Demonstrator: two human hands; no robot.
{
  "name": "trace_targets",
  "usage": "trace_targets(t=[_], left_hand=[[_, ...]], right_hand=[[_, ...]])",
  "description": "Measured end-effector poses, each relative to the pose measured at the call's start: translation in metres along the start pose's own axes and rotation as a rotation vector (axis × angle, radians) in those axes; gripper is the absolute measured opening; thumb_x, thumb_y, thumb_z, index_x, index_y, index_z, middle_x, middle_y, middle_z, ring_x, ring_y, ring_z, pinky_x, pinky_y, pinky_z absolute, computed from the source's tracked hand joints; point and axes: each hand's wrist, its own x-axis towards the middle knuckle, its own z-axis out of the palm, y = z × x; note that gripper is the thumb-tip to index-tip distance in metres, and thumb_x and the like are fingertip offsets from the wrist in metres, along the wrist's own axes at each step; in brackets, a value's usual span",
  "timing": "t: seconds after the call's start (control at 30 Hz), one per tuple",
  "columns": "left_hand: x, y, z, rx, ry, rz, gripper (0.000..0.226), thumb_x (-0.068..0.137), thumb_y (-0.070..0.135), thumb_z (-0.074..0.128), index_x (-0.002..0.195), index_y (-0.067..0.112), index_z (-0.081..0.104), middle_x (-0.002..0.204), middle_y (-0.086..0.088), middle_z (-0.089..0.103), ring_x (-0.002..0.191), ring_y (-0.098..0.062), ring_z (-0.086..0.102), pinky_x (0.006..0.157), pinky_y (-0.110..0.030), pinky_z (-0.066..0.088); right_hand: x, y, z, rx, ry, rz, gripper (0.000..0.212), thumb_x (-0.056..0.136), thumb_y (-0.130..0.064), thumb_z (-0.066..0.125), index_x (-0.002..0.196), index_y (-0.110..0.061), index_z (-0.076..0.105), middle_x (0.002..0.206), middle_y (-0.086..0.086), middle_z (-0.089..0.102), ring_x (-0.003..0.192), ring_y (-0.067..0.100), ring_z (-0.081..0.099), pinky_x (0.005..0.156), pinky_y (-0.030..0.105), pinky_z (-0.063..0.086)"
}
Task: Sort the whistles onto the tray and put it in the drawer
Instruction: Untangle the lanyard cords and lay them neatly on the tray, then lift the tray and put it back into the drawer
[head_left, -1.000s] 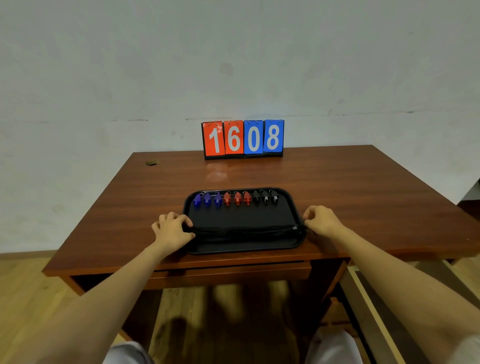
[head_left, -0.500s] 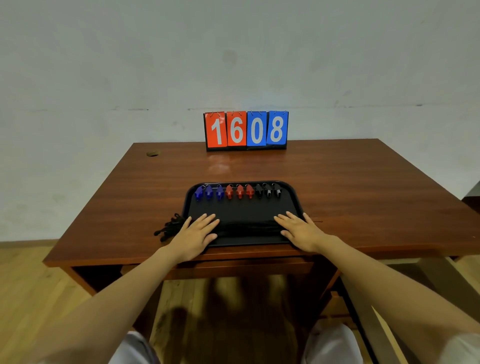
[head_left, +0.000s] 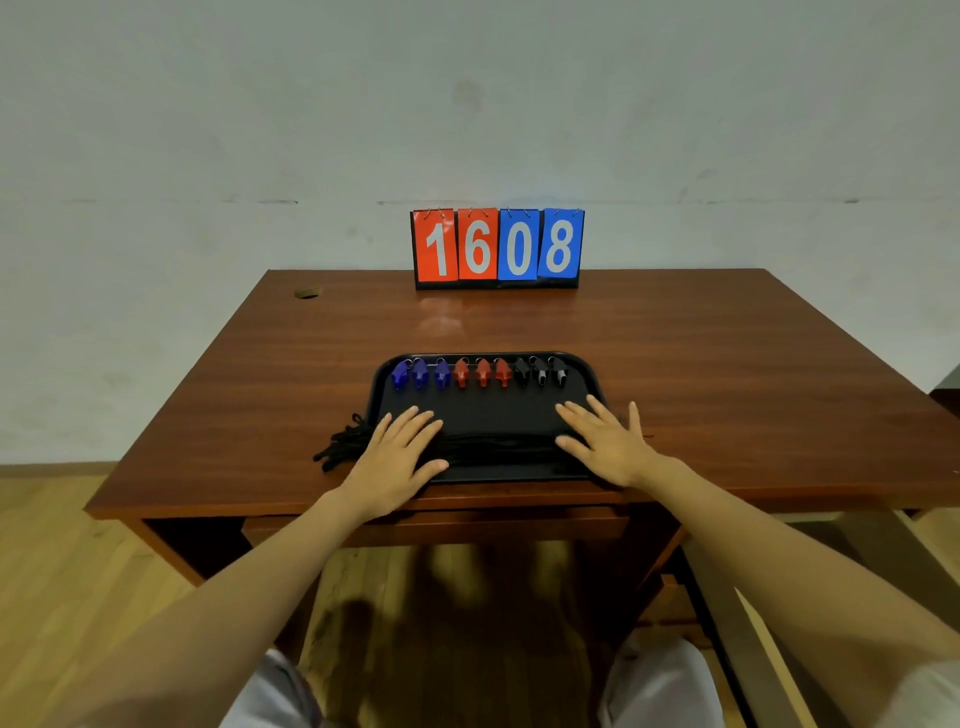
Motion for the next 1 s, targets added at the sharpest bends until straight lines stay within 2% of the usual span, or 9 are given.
trace_targets(t=[0.07, 0.1, 0.17, 0.23, 0.47, 0.6, 0.7, 0.8, 1.0], left_hand=[[0.0, 0.011, 0.002, -0.038, 0.155, 0.074, 0.069, 0.089, 0.066, 0.022, 0.131, 0.02, 0.054, 0.131, 0.004, 0.055, 0.125, -0.018, 0.047, 0.11, -0.036, 0.031], [0.001, 0.018, 0.002, -0.087, 0.165, 0.086, 0.058, 0.09, 0.06, 0.033, 0.122, 0.021, 0.061, 0.119, 0.004, 0.062, 0.113, -0.015, 0.054, 0.103, -0.034, 0.039], [0.003, 0.03, 0.002, -0.184, 0.09, 0.101, 0.037, 0.092, 0.045, 0.049, 0.115, 0.022, 0.068, 0.109, 0.006, 0.064, 0.103, -0.012, 0.055, 0.094, -0.03, 0.043], [0.005, 0.035, 0.004, -0.213, 0.022, 0.115, 0.03, 0.094, 0.037, 0.053, 0.115, 0.022, 0.068, 0.111, 0.006, 0.064, 0.105, -0.011, 0.055, 0.094, -0.028, 0.043], [0.013, 0.035, 0.0, -0.127, -0.073, 0.238, 0.032, 0.099, 0.026, 0.045, 0.128, 0.022, 0.059, 0.132, 0.007, 0.058, 0.123, -0.01, 0.051, 0.1, -0.023, 0.039], [0.012, 0.019, -0.009, -0.026, -0.036, 0.293, 0.029, 0.098, 0.019, 0.048, 0.122, 0.017, 0.064, 0.125, 0.003, 0.064, 0.116, -0.015, 0.058, 0.094, -0.029, 0.046], [0.007, -0.006, -0.016, 0.057, 0.034, 0.3, 0.025, 0.09, 0.009, 0.057, 0.109, 0.017, 0.07, 0.111, 0.001, 0.07, 0.102, -0.019, 0.066, 0.081, -0.03, 0.054], [0.005, -0.029, -0.02, 0.086, 0.066, 0.206, 0.031, 0.083, -0.001, 0.06, 0.106, 0.017, 0.071, 0.11, 0.002, 0.071, 0.101, -0.018, 0.067, 0.08, -0.029, 0.055], [0.016, -0.045, -0.021, -0.044, 0.07, -0.222, 0.036, 0.094, 0.004, 0.04, 0.122, 0.008, 0.063, 0.136, -0.006, 0.054, 0.125, -0.023, 0.051, 0.104, -0.033, 0.04]], right_hand=[[0.005, -0.001, -0.006, 0.049, 0.108, 0.047, 0.053, 0.102, -0.045, 0.024, 0.151, -0.025, 0.023, 0.159, -0.006, 0.019, 0.149, 0.016, 0.002, 0.114, 0.057, -0.008], [0.008, 0.0, -0.009, 0.06, 0.126, 0.077, 0.049, 0.103, -0.04, 0.026, 0.148, -0.021, 0.031, 0.157, -0.003, 0.025, 0.149, 0.017, 0.007, 0.116, 0.055, -0.002], [0.017, 0.003, -0.015, 0.06, 0.114, 0.114, 0.043, 0.103, -0.032, 0.03, 0.14, -0.014, 0.045, 0.151, 0.002, 0.036, 0.145, 0.021, 0.021, 0.116, 0.052, 0.012], [0.023, 0.006, -0.019, 0.062, 0.109, 0.133, 0.038, 0.102, -0.028, 0.036, 0.133, -0.011, 0.051, 0.144, 0.006, 0.045, 0.137, 0.024, 0.034, 0.113, 0.049, 0.025], [0.036, 0.005, -0.026, 0.129, 0.107, 0.174, 0.038, 0.1, -0.02, 0.043, 0.136, -0.009, 0.046, 0.144, 0.012, 0.042, 0.131, 0.031, 0.041, 0.107, 0.043, 0.038], [0.043, 0.004, -0.027, 0.174, 0.138, 0.207, 0.042, 0.099, -0.02, 0.045, 0.139, -0.01, 0.041, 0.147, 0.012, 0.036, 0.133, 0.032, 0.038, 0.106, 0.044, 0.039], [0.049, 0.002, -0.027, 0.184, 0.135, 0.212, 0.045, 0.099, -0.02, 0.044, 0.142, -0.01, 0.036, 0.149, 0.012, 0.034, 0.135, 0.033, 0.034, 0.108, 0.045, 0.037], [0.054, -0.002, -0.025, 0.204, 0.175, 0.224, 0.044, 0.099, -0.019, 0.042, 0.142, -0.009, 0.036, 0.146, 0.015, 0.036, 0.133, 0.034, 0.036, 0.106, 0.047, 0.038], [0.066, -0.012, -0.029, 0.24, 0.202, 0.225, 0.043, 0.102, -0.023, 0.034, 0.143, -0.008, 0.036, 0.148, 0.014, 0.037, 0.135, 0.033, 0.035, 0.109, 0.044, 0.034]])
